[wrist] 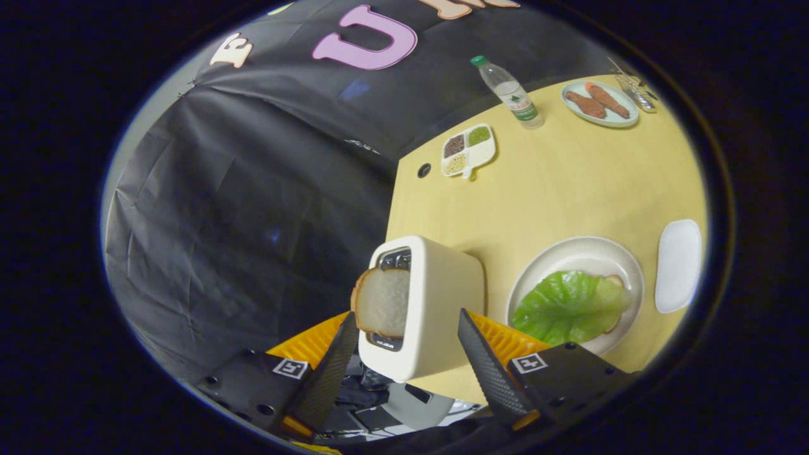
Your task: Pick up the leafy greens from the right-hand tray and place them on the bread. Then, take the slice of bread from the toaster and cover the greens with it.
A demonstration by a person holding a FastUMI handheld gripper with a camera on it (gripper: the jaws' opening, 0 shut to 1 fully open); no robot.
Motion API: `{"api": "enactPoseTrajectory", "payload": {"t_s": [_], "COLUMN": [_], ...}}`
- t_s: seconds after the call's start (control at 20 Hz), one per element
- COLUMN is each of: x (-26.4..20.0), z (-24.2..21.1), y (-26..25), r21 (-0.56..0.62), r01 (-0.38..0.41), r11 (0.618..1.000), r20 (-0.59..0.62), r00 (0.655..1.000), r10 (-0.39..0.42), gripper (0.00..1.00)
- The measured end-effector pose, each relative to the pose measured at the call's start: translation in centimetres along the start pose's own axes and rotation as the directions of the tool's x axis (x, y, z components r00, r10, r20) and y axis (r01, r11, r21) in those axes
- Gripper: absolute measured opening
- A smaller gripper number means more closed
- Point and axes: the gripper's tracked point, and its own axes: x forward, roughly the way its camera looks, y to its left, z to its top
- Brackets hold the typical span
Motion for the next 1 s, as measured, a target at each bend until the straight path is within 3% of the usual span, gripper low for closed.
{"api": "enactPoseTrajectory", "payload": {"t_s": [0.3, 0.6, 0.7, 1.0], "x": [3.5, 6.6, 7.1, 7.2], "z": [-0.2, -1.5, -1.8, -2.6], "y": [4.7, 3.3, 2.6, 1.9], "r21": [-0.109, -0.292, -0.346, -0.407], "r01": [-0.005, 0.148, 0.189, 0.217], "r11": [0.994, 0.945, 0.919, 0.887], "r20": [0.007, 0.056, 0.07, 0.07], "r00": [1.0, 0.989, 0.982, 0.976], "r10": [0.006, -0.138, -0.175, -0.206], "gripper": [1.0, 1.0, 0.89, 0.55]}}
